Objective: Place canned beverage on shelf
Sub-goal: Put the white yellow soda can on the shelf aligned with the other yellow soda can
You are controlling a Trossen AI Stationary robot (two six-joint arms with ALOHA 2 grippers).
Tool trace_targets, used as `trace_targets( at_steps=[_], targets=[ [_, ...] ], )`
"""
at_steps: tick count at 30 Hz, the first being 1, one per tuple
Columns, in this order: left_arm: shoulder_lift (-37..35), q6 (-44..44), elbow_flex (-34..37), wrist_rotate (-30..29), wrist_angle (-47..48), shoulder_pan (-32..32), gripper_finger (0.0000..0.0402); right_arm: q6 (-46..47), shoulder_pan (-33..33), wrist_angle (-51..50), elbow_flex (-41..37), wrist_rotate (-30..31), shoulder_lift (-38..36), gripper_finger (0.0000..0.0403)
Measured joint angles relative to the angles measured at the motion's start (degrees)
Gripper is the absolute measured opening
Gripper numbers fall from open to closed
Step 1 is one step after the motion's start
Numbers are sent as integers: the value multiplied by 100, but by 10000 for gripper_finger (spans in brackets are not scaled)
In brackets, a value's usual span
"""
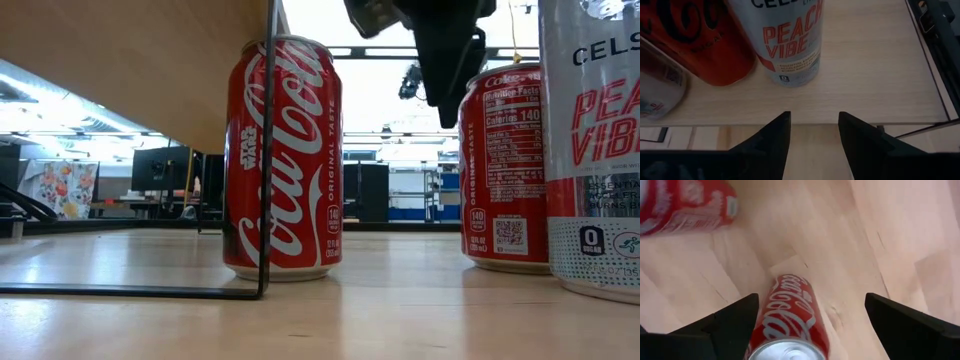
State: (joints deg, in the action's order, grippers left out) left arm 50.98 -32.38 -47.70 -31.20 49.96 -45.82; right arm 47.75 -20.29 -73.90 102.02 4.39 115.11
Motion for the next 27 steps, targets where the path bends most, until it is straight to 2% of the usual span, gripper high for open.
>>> trace_targets(
  at_steps=[11, 14, 19, 27],
  targets=[
    [0, 20, -2, 0, -1, 0, 178, -1258, -435, 1611, 0, 853, 7, 375],
    [0, 20, -2, 0, -3, 0, 178, -1295, -472, 1477, 0, 814, 7, 375],
    [0, 17, -2, 0, -4, 0, 178, -1152, -470, 1240, 254, 346, 7, 375],
    [0, 57, -2, 0, -3, 0, 178, -1524, -900, 423, 1013, 366, -4, 373]
  ],
)
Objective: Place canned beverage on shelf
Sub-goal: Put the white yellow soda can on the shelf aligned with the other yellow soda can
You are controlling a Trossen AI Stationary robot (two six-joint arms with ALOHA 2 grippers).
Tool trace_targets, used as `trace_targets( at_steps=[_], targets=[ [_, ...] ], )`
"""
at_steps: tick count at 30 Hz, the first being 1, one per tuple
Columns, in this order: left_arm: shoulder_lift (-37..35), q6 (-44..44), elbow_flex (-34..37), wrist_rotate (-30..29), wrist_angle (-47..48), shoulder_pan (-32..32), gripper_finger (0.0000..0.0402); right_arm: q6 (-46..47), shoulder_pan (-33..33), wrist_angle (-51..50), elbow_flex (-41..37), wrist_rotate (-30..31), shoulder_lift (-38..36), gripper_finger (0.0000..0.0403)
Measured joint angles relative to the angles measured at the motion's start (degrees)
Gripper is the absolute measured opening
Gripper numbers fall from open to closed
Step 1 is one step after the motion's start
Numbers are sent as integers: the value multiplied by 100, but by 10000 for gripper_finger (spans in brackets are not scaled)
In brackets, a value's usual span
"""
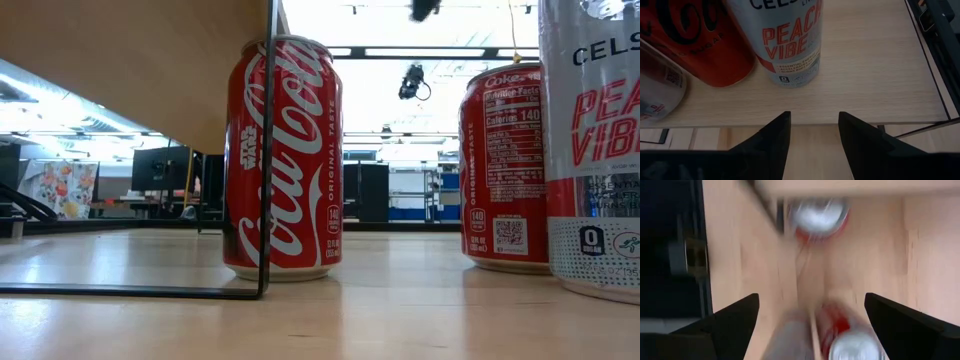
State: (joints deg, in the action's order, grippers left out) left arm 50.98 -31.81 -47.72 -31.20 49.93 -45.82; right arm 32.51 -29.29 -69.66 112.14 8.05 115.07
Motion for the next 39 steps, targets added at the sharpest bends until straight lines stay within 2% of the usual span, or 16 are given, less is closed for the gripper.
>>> trace_targets(
  at_steps=[3, 10, 22, 30, 34, 39],
  targets=[
    [0, 81, 0, 0, 1, 0, 178, -3, -227, -331, 67, -1, 0, 373],
    [0, 91, 0, -2, -2, 0, 178, 700, -454, -933, 65, -35, 2, 373],
    [0, 155, 0, 0, -2, 0, 178, 1103, -639, -967, -119, 106, 2, 373],
    [0, 155, 0, -2, -4, 0, 178, 1148, -643, -832, -517, -172, 2, 370],
    [0, 154, 0, -2, -4, 0, 178, 1148, -645, -824, -556, -195, 2, 346],
    [0, 152, 0, -2, -4, 0, 178, 1144, -643, -781, -556, -219, 2, 293]
  ],
)
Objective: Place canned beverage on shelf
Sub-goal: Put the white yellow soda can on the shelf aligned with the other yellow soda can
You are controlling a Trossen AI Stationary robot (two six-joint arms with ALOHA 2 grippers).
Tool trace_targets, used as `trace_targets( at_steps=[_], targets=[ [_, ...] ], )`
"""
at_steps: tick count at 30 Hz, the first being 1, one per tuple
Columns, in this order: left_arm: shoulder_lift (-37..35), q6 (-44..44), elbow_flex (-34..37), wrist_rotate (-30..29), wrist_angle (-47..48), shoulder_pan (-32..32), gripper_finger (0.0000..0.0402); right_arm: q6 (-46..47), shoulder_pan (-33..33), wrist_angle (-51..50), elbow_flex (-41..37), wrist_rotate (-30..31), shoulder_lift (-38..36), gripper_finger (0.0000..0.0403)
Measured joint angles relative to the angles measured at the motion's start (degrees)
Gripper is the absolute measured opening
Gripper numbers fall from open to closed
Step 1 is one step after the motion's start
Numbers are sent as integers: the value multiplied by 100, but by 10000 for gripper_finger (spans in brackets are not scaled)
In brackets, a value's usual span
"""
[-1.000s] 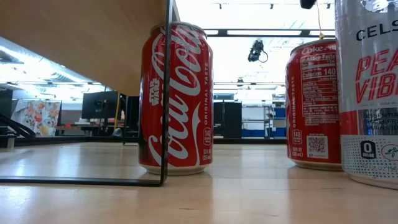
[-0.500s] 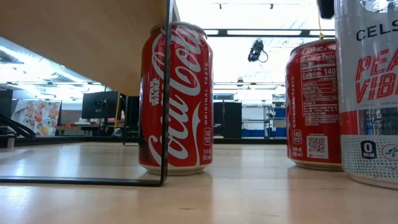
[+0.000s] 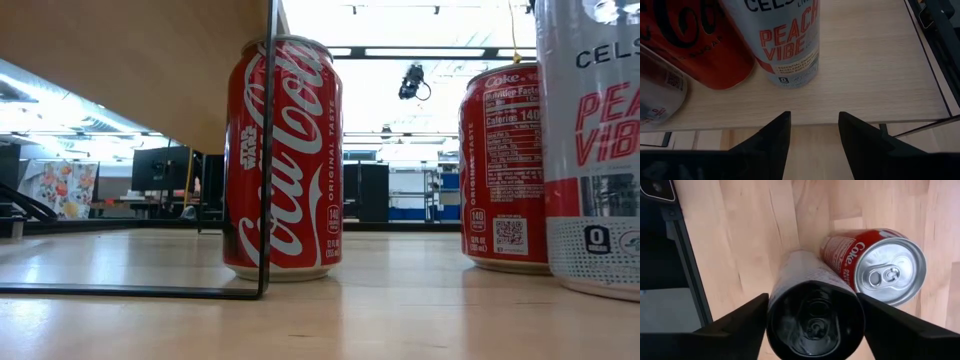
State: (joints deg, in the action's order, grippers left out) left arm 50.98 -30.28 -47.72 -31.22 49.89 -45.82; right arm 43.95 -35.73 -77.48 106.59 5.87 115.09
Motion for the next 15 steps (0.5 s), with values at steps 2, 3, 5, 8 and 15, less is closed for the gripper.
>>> trace_targets(
  at_steps=[2, 3, 5, 8, 15],
  targets=[
    [1, 0, 0, 0, 0, 0, 178, -22, 0, 32, -2, -1, 0, 273],
    [1, 0, 0, 0, 0, 0, 178, -35, 0, 46, -2, -21, 0, 267],
    [0, 0, 0, 0, 0, 0, 178, -38, 0, 46, -2, -102, 0, 263],
    [0, 0, 0, 0, 0, 0, 178, 9, 0, 10, -2, -117, 0, 264],
    [0, -2, 0, 0, 0, 0, 178, 459, 2, -490, 0, -355, 0, 276]
  ],
)
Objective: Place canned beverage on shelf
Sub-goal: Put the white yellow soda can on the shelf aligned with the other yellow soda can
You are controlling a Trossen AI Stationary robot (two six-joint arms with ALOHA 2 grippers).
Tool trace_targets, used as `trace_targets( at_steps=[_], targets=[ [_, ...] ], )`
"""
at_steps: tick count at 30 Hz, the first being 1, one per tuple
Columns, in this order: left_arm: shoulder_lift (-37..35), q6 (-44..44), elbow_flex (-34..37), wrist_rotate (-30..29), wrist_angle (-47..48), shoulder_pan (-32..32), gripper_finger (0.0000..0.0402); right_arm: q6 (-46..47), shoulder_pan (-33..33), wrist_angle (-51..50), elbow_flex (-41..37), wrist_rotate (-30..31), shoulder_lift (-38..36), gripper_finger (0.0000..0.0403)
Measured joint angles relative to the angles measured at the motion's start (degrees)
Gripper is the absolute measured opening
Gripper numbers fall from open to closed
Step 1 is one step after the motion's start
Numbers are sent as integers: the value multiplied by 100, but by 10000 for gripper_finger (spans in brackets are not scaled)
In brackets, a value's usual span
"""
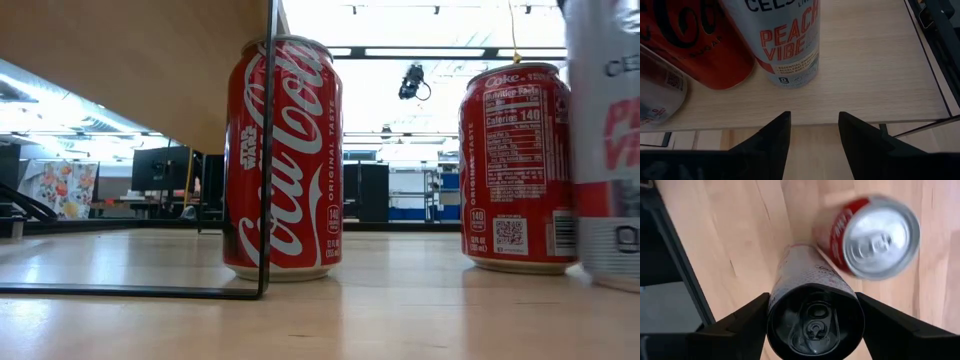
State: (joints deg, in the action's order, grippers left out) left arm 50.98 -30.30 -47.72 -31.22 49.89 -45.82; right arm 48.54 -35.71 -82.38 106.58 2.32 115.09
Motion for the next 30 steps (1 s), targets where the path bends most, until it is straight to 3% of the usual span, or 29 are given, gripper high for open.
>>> trace_targets(
  at_steps=[8, 14, 22, 30],
  targets=[
    [0, 0, 0, 0, 0, 0, 178, 378, 19, -756, -11, -64, 5, 275],
    [0, 0, 0, 0, 0, 0, 178, 104, 149, -759, -11, 266, -32, 275],
    [0, 36, 0, 0, 2, 0, 178, 71, 284, -763, -73, 881, -642, 275],
    [0, 116, 0, -160, -2, 0, 178, -44, 735, -696, -826, 898, -1193, 275]
  ],
)
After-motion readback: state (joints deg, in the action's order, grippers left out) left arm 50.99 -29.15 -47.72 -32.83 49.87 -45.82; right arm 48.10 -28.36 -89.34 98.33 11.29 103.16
